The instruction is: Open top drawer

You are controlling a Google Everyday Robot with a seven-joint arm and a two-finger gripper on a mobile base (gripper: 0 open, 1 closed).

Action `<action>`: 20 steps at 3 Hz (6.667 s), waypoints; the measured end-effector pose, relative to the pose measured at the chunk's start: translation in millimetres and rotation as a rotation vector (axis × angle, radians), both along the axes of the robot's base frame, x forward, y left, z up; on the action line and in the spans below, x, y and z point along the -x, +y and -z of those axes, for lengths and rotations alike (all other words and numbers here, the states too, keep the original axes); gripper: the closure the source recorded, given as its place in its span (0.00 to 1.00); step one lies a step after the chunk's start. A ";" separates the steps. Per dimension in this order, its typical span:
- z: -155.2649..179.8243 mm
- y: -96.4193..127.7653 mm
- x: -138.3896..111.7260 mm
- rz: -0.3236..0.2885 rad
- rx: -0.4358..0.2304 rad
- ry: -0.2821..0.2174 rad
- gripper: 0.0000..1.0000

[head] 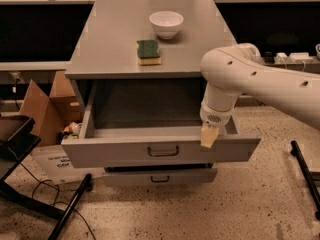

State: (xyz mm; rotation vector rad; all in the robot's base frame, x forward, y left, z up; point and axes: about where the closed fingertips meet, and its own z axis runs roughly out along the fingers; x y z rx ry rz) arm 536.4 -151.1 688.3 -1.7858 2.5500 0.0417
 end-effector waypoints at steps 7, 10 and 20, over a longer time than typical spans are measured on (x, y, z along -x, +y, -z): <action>-2.4 -13.7 77.9 0.142 0.035 0.104 1.00; -1.9 -17.4 96.9 0.180 0.050 0.134 1.00; -4.4 -33.0 147.9 0.285 0.055 0.150 0.96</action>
Offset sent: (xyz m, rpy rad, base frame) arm -0.5683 -0.1991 0.0383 -0.3420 0.6352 -1.0351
